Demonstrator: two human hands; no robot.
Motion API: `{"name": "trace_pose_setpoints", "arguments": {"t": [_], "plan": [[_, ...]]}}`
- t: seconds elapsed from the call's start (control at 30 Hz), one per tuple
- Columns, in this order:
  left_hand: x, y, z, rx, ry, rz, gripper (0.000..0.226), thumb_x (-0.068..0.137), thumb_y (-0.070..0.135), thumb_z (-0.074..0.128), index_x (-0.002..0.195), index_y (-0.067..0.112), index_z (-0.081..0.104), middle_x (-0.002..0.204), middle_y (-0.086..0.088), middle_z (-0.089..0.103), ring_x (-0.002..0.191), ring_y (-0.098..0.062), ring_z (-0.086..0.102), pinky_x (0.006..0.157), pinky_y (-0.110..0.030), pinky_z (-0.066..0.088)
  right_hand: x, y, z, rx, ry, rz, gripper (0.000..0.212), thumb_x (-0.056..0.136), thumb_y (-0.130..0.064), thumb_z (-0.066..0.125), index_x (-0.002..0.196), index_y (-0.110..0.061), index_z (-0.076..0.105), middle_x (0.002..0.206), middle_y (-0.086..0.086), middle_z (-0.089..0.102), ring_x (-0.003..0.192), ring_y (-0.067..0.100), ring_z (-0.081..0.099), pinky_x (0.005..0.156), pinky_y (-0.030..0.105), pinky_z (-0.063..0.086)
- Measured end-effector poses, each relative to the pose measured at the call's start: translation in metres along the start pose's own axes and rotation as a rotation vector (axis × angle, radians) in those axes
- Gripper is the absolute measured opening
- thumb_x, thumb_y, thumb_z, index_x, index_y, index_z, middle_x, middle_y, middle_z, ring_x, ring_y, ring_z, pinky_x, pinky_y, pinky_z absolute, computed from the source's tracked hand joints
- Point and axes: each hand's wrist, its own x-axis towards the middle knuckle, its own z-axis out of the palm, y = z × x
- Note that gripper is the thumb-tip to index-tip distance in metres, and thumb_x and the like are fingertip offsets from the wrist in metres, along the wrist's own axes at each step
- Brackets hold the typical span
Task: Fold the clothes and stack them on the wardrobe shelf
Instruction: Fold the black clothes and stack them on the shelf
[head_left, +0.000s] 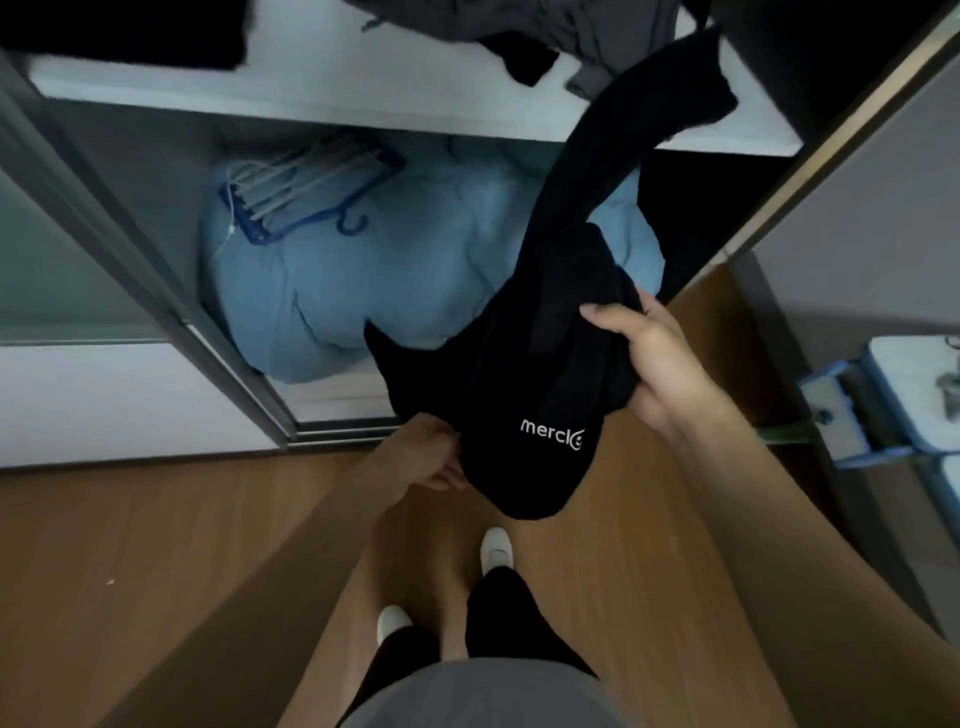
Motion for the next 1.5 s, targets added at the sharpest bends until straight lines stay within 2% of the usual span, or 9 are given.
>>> {"name": "trace_pose_setpoints", "arguments": {"t": [0.17,0.33,0.53,0.7,0.87,1.03,1.23,1.4,1.5], "plan": [[-0.023,0.009,0.0,0.062,0.11,0.32,0.008,0.087,0.028,0.073,0.093,0.032,0.073,0.088,0.014,0.075,0.084,-0.003,0.071,0.079,-0.028,0.056,-0.024,-0.02,0.0,0.0,-0.121,-0.115,0.037,0.078,0.005,0.06,0.11,-0.011,0.069,0.103,0.014,0.072,0.1,0.031,0.069,0.086,0.04,0.057],[-0.068,0.07,-0.005,-0.038,0.014,0.772,0.071,0.078,0.036,0.078,0.14,0.035,0.044,0.144,0.017,0.05,0.135,0.003,0.043,0.11,-0.023,0.038,-0.036,-0.036,0.008,0.005,-0.262,-0.189,0.033,0.076,0.009,0.056,0.102,-0.01,0.067,0.094,0.014,0.068,0.092,0.031,0.067,0.086,0.044,0.056],[-0.081,0.11,0.023,0.131,-0.206,0.75,0.088,0.08,0.028,0.079,0.153,0.022,0.03,0.149,0.008,0.047,0.136,-0.002,0.045,0.116,-0.032,0.036,-0.048,-0.058,-0.001,0.093,-0.355,-0.243,0.037,0.075,0.012,0.052,0.109,-0.002,0.055,0.098,0.019,0.059,0.093,0.035,0.059,0.089,0.049,0.049],[-0.077,0.101,0.038,-0.114,-0.364,0.606,0.104,0.052,0.06,0.089,0.139,0.017,0.049,0.122,0.007,0.07,0.117,-0.012,0.063,0.094,-0.023,0.051,-0.053,-0.057,-0.02,0.14,-0.338,-0.19,0.045,0.066,0.015,0.051,0.105,-0.005,0.06,0.098,0.018,0.06,0.1,0.039,0.054,0.093,0.05,0.044],[-0.071,0.091,0.032,-0.275,-0.498,0.606,0.059,0.061,0.064,0.081,0.113,0.036,0.075,0.117,0.012,0.072,0.113,-0.005,0.065,0.09,-0.02,0.052,-0.052,-0.05,-0.035,-0.071,-0.266,-0.097,0.058,0.054,0.012,0.054,0.079,-0.033,0.082,0.078,-0.003,0.076,0.078,0.013,0.073,0.071,0.026,0.059],[-0.066,0.091,0.039,-0.233,-0.465,0.584,0.068,0.054,0.045,0.094,0.11,0.016,0.069,0.098,0.005,0.073,0.098,-0.01,0.067,0.096,-0.026,0.048,-0.047,-0.043,-0.04,-0.116,-0.261,-0.073,0.058,0.053,0.009,0.053,0.07,-0.039,0.08,0.073,-0.008,0.076,0.074,0.005,0.074,0.061,0.02,0.056],[-0.073,0.095,0.037,-0.24,-0.517,0.622,0.027,0.072,0.033,0.085,0.096,0.024,0.077,0.089,0.011,0.073,0.086,-0.003,0.068,0.081,-0.018,0.052,-0.04,-0.041,-0.042,-0.127,-0.376,-0.107,0.055,0.06,0.009,0.051,0.072,-0.036,0.081,0.069,-0.008,0.074,0.07,0.005,0.072,0.066,0.022,0.058],[-0.069,0.093,0.034,0.011,-0.172,0.5,0.041,0.077,0.018,0.082,0.115,0.007,0.068,0.105,-0.005,0.075,0.101,-0.017,0.07,0.088,-0.024,0.055,-0.03,-0.037,-0.046,-0.123,-0.335,-0.104,0.037,0.062,0.01,0.056,0.08,-0.017,0.075,0.077,0.005,0.067,0.078,0.021,0.067,0.072,0.033,0.054],[-0.068,0.09,0.034,-0.01,0.092,0.499,0.003,0.089,0.008,0.067,0.091,0.006,0.068,0.081,-0.005,0.071,0.076,-0.017,0.069,0.071,-0.027,0.054,-0.028,-0.035,-0.051,-0.141,-0.278,-0.109,0.037,0.067,0.011,0.06,0.091,-0.013,0.072,0.087,0.012,0.067,0.085,0.027,0.067,0.077,0.039,0.056]]}}
